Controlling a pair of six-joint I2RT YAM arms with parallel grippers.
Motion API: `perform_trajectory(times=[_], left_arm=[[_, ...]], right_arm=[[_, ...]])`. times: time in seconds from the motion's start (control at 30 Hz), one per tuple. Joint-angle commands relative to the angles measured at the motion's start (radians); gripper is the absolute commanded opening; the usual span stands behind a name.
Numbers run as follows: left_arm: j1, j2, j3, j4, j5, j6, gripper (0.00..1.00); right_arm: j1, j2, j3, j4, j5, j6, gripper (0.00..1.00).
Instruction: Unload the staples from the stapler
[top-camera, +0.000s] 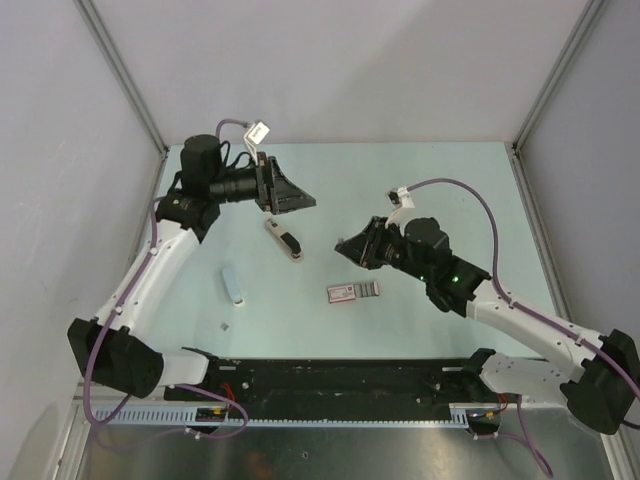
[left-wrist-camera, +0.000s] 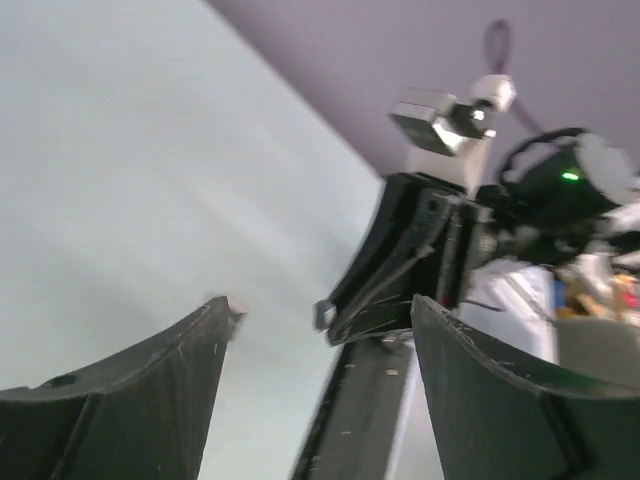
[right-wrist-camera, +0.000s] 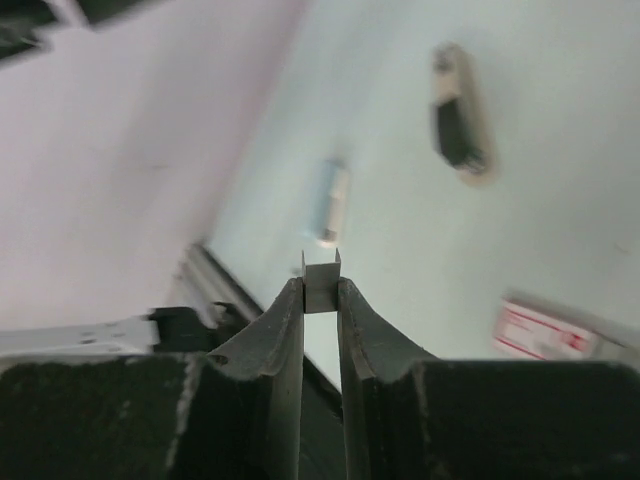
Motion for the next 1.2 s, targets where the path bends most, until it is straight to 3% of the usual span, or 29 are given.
perform_trajectory(times=[0.0,0.2,0.37,0.67,1.17], left_arm=[[-0.01,-0.011,0.023,-0.295,-0.361,0.387,0.77],[-0.02,-0.072,-0.075,-0.322,-0.568,0.563,0.77],[-0.028,-0.108,-0.131,-0.33,-0.626,0.616,0.74],[-0.065,-0.121,-0.195,-0.343,-0.657,0.642,0.7],[-0.086,-0.124,-0.196,-0.346,-0.644,0.632,0.7]], right_arm=[[0.008,0.001,0.009,-0.356,0.228,-0.111,0.09],[0.039,0.152,0.027,-0.568,0.437,-0.102,0.07],[0.071,0.276,0.043,-0.583,0.499,-0.099,0.08],[0.089,0.415,0.095,-0.514,0.503,-0.133,0.09],[0.097,0.512,0.135,-0.492,0.5,-0.157,0.09]])
